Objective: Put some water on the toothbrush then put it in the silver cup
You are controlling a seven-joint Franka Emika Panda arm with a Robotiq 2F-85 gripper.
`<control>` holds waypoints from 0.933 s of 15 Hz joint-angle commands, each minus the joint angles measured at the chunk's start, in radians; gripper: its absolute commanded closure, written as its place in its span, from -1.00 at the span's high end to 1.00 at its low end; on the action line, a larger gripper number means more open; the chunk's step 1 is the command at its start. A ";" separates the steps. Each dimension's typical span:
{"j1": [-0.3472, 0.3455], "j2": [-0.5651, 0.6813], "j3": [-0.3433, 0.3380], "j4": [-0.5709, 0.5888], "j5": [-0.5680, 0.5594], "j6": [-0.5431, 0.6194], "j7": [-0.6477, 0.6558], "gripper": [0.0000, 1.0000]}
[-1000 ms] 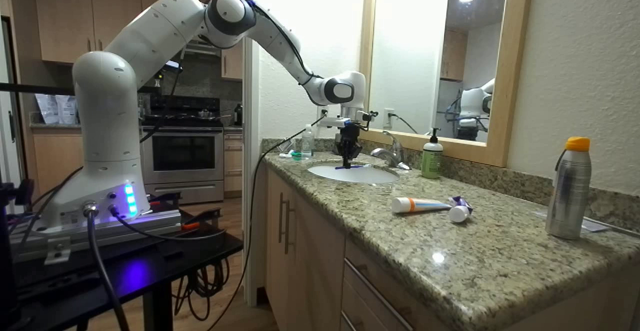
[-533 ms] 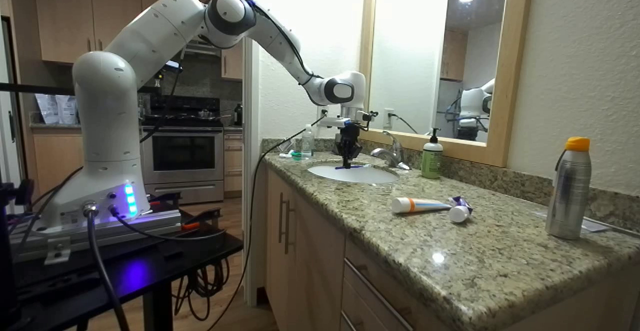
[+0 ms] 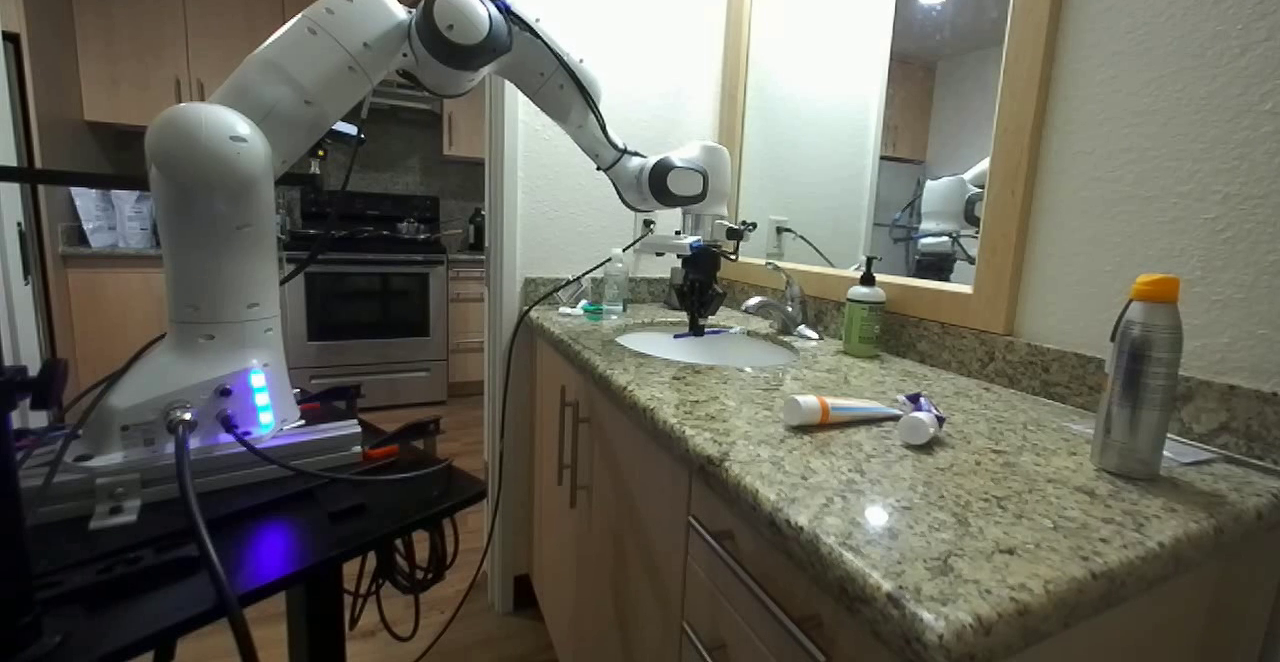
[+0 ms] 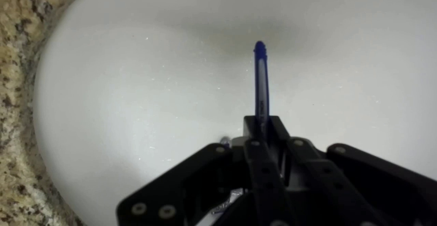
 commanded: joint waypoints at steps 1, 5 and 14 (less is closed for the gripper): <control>0.034 0.033 -0.022 0.010 -0.051 0.125 0.044 -0.95; 0.019 0.023 -0.003 0.004 -0.044 0.102 0.035 -0.79; -0.029 0.003 0.032 0.025 -0.012 -0.052 -0.064 -0.95</control>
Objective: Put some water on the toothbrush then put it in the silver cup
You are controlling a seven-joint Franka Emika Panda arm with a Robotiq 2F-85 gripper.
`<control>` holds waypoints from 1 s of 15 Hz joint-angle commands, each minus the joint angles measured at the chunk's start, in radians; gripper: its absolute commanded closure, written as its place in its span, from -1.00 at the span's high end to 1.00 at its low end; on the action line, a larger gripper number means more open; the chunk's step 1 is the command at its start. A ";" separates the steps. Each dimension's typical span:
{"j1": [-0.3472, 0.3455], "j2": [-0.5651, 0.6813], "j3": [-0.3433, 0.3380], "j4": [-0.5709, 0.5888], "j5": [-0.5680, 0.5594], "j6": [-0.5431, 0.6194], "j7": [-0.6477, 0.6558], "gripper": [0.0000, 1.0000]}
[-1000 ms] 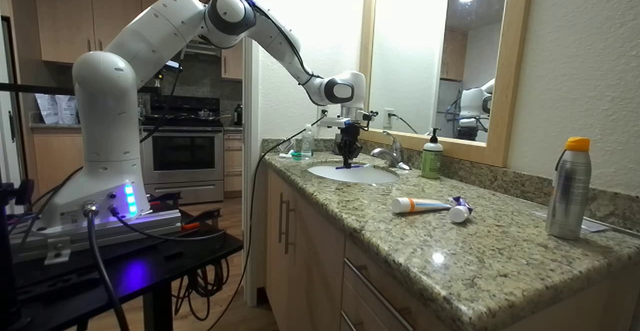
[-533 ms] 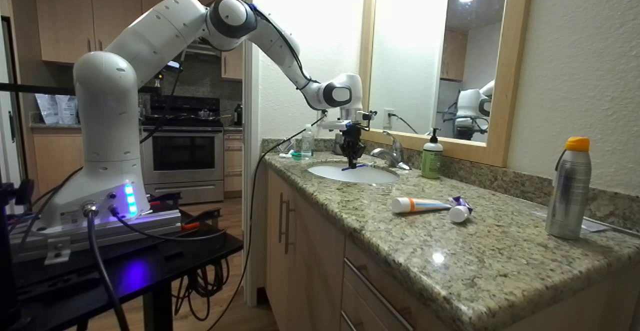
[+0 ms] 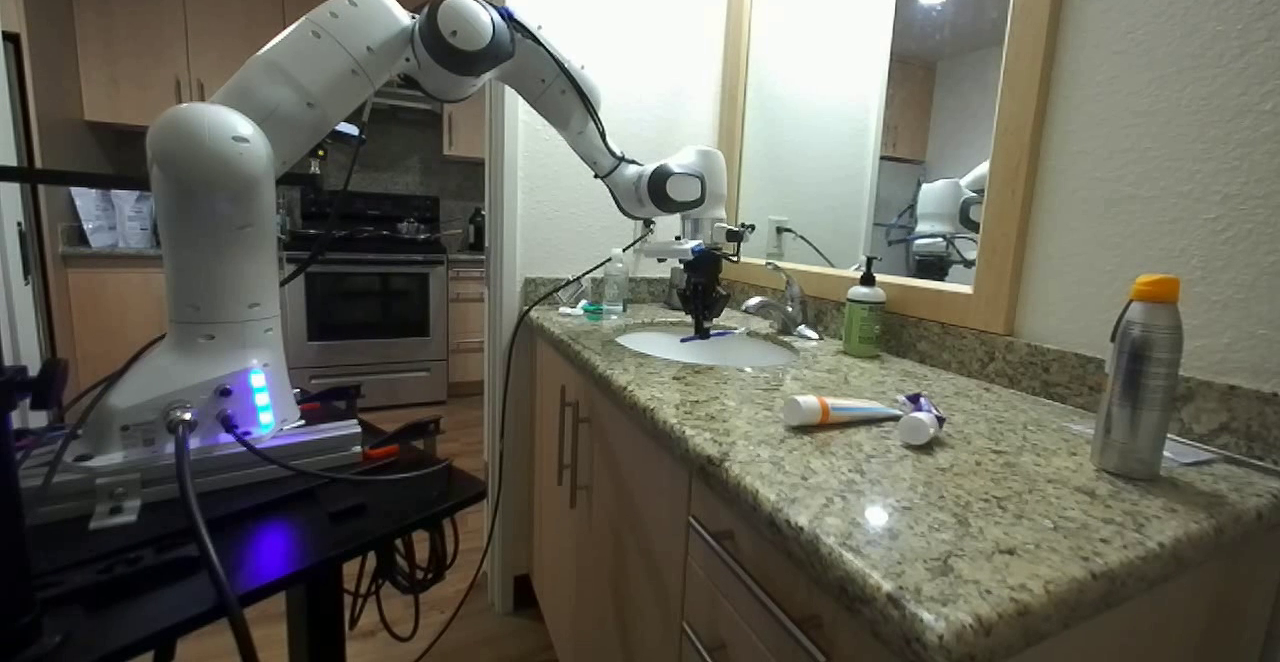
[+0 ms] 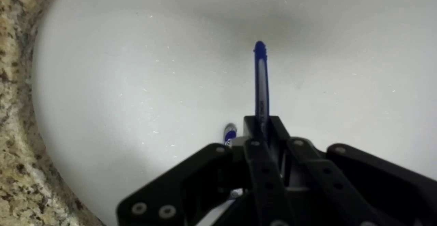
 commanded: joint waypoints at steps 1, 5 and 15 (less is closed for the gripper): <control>-0.053 -0.026 0.045 0.021 0.033 -0.159 -0.123 -0.95; -0.082 -0.126 0.074 -0.046 0.032 -0.288 -0.338 -0.95; -0.010 -0.605 0.097 -0.499 0.160 0.053 -0.651 -0.95</control>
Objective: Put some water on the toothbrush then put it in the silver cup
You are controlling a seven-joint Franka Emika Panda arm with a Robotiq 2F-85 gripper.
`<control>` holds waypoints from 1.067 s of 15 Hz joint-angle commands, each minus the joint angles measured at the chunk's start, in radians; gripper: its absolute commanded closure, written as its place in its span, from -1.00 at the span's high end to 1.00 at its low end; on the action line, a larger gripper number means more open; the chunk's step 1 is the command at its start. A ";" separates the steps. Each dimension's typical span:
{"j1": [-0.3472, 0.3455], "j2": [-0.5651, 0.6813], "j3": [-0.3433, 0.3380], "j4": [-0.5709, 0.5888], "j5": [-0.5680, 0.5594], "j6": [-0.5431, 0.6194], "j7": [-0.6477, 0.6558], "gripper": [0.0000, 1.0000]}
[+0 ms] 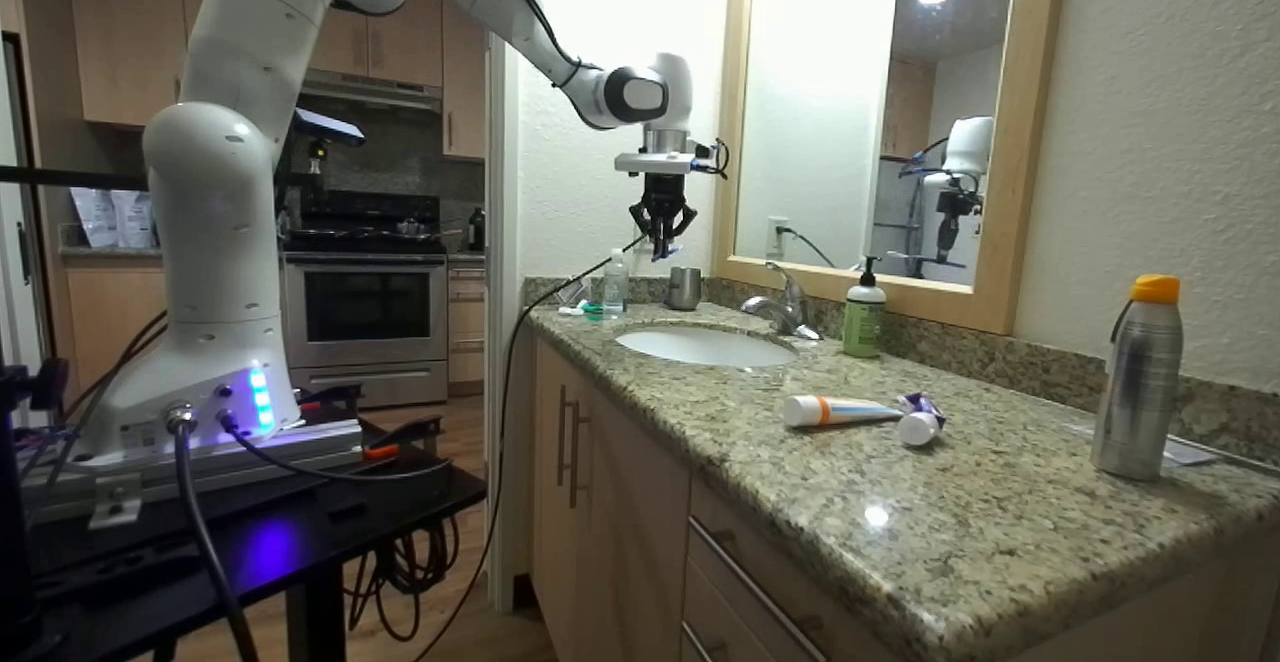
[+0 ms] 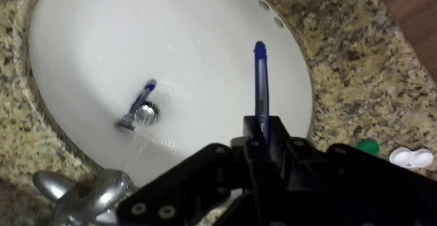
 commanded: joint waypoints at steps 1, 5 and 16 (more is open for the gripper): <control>0.040 -0.199 0.011 -0.243 0.130 0.209 -0.050 -0.95; 0.168 -0.308 0.037 -0.452 0.252 0.489 0.007 -0.95; 0.178 -0.603 0.086 -0.455 -0.760 0.336 0.630 -0.95</control>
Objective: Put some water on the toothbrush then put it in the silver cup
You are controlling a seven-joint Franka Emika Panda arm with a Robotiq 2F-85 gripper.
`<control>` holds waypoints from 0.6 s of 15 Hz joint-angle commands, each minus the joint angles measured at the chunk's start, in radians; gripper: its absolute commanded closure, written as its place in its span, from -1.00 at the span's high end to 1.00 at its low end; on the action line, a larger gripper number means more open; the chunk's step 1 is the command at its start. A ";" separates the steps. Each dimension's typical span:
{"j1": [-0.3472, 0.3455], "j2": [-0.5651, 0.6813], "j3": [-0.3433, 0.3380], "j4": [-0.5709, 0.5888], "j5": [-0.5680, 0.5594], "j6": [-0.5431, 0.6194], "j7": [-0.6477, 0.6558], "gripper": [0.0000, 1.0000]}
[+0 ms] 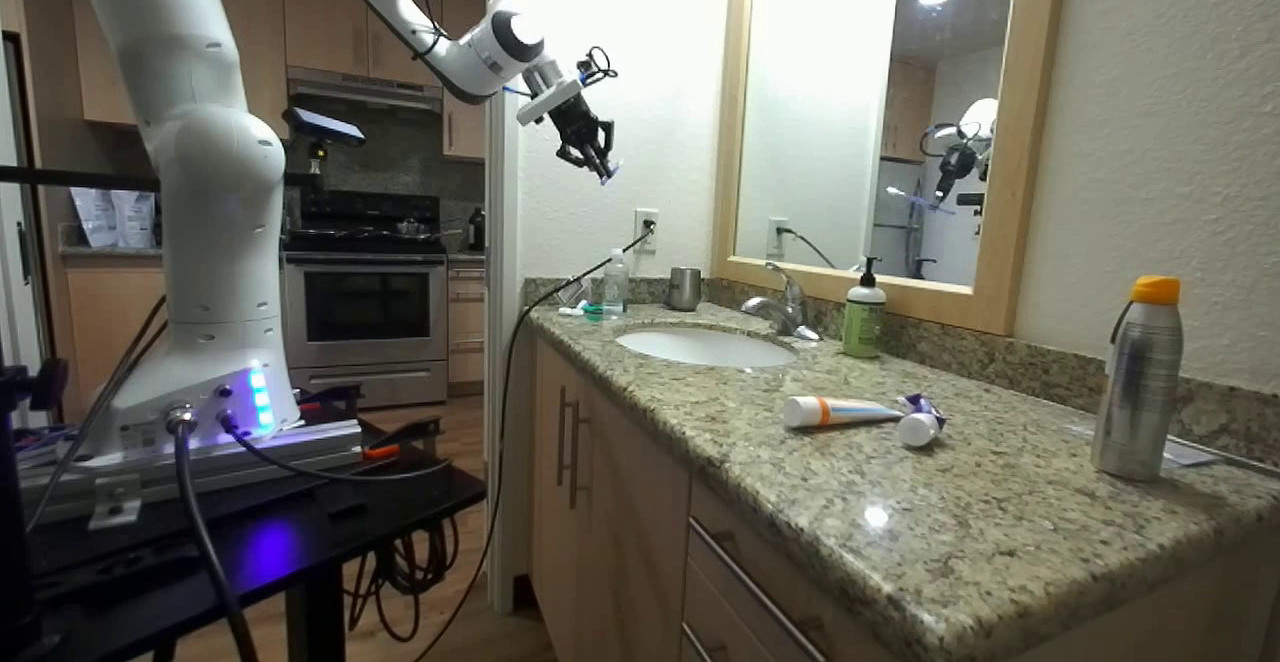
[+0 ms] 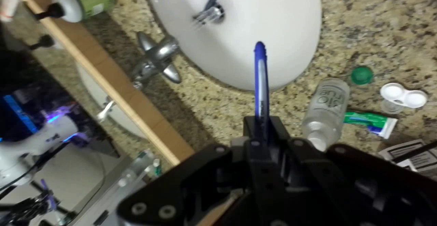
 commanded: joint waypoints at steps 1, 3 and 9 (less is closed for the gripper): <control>-0.048 -0.084 0.022 0.008 -0.241 -0.009 0.117 -0.95; 0.001 -0.075 -0.014 0.014 -0.196 -0.017 0.097 -0.79; -0.010 -0.047 -0.033 0.032 -0.191 0.105 0.240 -0.95</control>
